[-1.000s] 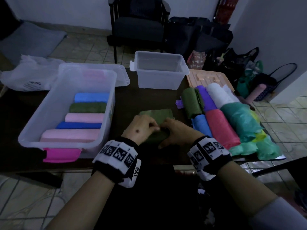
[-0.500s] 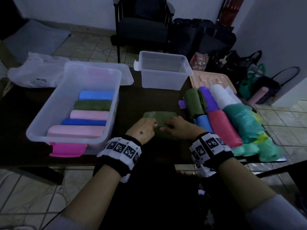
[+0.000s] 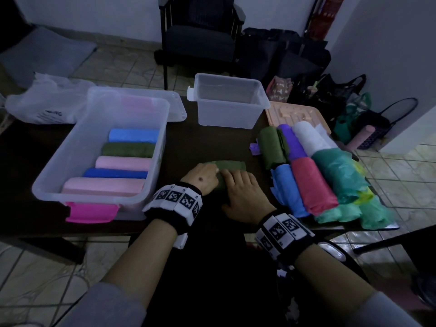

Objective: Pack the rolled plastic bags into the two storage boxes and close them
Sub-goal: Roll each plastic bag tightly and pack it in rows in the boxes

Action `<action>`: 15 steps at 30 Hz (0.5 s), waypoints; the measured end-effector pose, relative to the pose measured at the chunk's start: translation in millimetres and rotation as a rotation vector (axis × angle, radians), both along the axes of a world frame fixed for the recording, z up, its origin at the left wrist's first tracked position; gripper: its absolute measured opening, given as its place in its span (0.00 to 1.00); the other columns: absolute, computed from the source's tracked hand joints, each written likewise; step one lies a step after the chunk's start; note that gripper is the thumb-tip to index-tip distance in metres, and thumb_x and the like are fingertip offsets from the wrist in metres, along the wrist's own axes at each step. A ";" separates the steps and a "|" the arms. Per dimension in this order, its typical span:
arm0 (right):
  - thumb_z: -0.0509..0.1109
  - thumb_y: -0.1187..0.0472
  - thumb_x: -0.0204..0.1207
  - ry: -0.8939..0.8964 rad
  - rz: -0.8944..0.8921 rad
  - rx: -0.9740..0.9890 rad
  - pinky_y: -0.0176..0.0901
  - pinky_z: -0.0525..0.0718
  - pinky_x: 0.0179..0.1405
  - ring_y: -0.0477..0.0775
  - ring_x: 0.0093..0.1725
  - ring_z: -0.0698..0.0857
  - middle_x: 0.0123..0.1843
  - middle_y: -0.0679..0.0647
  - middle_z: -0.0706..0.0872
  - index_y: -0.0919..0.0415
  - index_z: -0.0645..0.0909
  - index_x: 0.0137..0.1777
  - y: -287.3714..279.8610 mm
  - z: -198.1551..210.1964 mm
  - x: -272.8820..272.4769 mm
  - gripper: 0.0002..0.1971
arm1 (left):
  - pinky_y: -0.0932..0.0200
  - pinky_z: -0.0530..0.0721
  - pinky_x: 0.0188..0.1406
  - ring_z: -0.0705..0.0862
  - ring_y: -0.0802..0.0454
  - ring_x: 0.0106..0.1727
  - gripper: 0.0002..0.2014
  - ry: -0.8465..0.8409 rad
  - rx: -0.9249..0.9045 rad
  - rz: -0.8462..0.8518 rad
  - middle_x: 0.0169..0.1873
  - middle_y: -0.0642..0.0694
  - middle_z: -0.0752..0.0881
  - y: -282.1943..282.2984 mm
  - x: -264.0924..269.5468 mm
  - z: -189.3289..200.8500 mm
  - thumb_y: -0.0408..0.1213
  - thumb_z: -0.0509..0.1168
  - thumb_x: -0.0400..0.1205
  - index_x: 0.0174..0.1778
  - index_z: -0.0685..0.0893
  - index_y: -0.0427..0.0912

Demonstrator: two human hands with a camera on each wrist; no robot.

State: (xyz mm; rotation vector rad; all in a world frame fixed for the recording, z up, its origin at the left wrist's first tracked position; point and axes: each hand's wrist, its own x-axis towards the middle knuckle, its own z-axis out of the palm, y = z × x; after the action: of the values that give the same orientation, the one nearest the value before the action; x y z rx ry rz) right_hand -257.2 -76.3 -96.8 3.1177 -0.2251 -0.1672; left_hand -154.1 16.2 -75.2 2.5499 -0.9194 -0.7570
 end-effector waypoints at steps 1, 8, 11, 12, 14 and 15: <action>0.66 0.45 0.71 0.017 0.001 -0.002 0.53 0.61 0.72 0.61 0.71 0.68 0.72 0.59 0.69 0.62 0.55 0.80 1.0 1.5 1.9 0.42 | 0.53 0.74 0.47 0.80 0.40 0.54 0.16 0.015 0.009 0.014 0.61 0.36 0.79 1.1 0.6 -0.6 0.33 0.48 0.86 0.65 0.75 0.37; 0.67 0.36 0.71 0.116 -0.015 0.117 0.54 0.69 0.65 0.60 0.69 0.71 0.71 0.58 0.71 0.60 0.63 0.74 1.8 3.2 10.1 0.39 | 0.56 0.70 0.60 0.73 0.46 0.64 0.15 -0.126 -0.174 0.012 0.63 0.42 0.77 23.6 -5.7 -9.1 0.41 0.50 0.88 0.63 0.77 0.40; 0.67 0.37 0.72 0.175 -0.049 0.181 0.54 0.70 0.65 0.60 0.69 0.72 0.69 0.58 0.73 0.60 0.65 0.72 0.0 7.1 16.5 0.36 | 0.62 0.67 0.59 0.72 0.50 0.64 0.13 -0.075 -0.257 0.032 0.61 0.45 0.77 33.8 -10.1 -15.2 0.43 0.53 0.87 0.62 0.77 0.43; 0.67 0.37 0.72 0.197 -0.050 0.201 0.54 0.70 0.65 0.60 0.69 0.72 0.69 0.58 0.72 0.59 0.65 0.72 -1.0 9.1 17.7 0.36 | 0.62 0.67 0.58 0.73 0.50 0.64 0.13 -0.047 -0.248 0.032 0.61 0.45 0.77 34.7 -9.9 -17.4 0.43 0.52 0.87 0.62 0.76 0.44; 0.69 0.35 0.69 0.235 -0.034 0.222 0.54 0.69 0.65 0.60 0.69 0.68 0.69 0.57 0.69 0.56 0.66 0.72 -5.1 12.6 20.1 0.38 | 0.59 0.68 0.57 0.74 0.49 0.62 0.13 -0.005 -0.213 0.028 0.60 0.43 0.77 33.9 -8.9 -19.4 0.42 0.50 0.88 0.62 0.76 0.44; 0.70 0.33 0.66 0.247 -0.029 0.225 0.55 0.69 0.65 0.60 0.68 0.67 0.69 0.56 0.67 0.55 0.68 0.71 -8.3 13.9 21.6 0.39 | 0.58 0.68 0.56 0.74 0.48 0.60 0.14 0.008 -0.196 0.027 0.59 0.42 0.78 32.6 -9.0 -20.3 0.42 0.48 0.88 0.61 0.76 0.43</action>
State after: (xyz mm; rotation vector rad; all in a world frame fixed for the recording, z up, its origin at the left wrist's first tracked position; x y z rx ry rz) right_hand -235.6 -84.6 -82.9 3.2703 -0.2633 -0.6140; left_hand -163.1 48.8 -95.5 2.3826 -0.9070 -0.6350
